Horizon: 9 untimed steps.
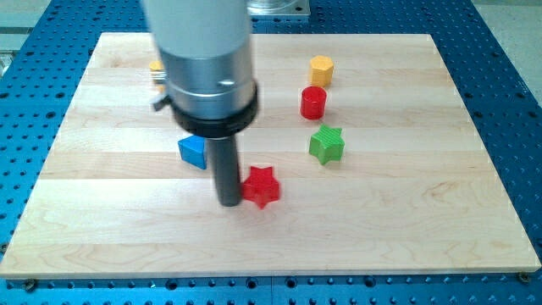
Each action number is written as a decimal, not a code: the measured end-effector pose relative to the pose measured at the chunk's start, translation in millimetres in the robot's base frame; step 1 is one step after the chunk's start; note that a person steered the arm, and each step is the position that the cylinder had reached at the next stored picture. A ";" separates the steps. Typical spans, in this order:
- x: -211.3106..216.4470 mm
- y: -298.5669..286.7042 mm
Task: Move the yellow heart to the left of the red star
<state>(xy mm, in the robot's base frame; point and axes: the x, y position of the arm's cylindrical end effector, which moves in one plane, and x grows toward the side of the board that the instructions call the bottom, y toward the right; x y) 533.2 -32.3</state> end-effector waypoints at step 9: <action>-335.4 -149.8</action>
<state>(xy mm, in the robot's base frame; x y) 197.8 -182.1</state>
